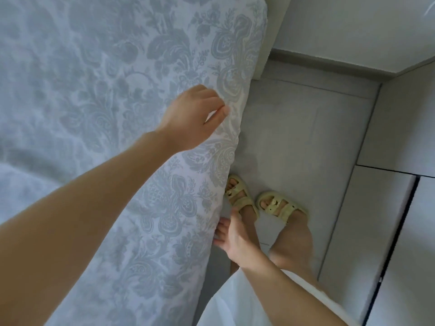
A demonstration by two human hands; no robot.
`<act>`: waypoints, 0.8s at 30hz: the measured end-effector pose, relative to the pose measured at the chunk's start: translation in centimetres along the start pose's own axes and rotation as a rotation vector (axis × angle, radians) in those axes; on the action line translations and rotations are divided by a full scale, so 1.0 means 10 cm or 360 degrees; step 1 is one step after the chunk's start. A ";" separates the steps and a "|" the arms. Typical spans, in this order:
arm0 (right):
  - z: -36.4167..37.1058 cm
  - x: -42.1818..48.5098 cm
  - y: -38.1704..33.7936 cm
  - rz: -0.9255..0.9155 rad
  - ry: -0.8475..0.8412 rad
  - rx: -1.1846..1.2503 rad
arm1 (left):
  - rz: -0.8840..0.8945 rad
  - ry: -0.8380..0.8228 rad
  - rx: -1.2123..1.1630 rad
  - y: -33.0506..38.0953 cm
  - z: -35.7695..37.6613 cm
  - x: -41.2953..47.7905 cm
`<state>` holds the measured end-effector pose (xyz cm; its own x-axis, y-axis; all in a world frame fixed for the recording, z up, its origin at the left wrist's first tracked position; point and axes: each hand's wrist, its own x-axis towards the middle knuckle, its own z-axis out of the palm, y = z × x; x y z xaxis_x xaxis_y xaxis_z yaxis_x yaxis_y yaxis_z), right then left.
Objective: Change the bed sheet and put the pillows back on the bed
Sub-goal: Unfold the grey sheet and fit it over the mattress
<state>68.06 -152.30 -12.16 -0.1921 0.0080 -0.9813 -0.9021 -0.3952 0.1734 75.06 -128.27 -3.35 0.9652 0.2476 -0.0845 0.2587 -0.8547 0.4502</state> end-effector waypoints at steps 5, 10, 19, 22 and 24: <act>0.07 -0.09 -0.08 -0.0219 0.0073 -0.0586 | -0.0356 0.0035 0.0044 -0.09 -0.16 -0.69; 0.04 -0.65 -0.26 -0.0722 0.0389 -0.1278 | -0.0860 0.0039 0.0091 0.24 -0.40 -1.54; 0.75 -2.47 0.24 -0.1327 0.0123 -0.2422 | -0.1942 0.0644 0.0116 1.97 -1.22 -3.50; 0.91 -2.91 0.89 -0.1444 -0.0159 -0.2788 | -0.2271 0.0990 0.0074 2.68 -1.28 -4.30; 0.94 -3.15 1.42 -0.1516 -0.0355 -0.3025 | -0.2518 0.1094 0.0039 3.14 -1.26 -4.86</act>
<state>57.66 -149.58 21.97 -0.1891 0.7380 -0.6478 0.6318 -0.4136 -0.6556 35.75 -161.42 26.08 -0.3967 0.9175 -0.0290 0.8726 0.3867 0.2986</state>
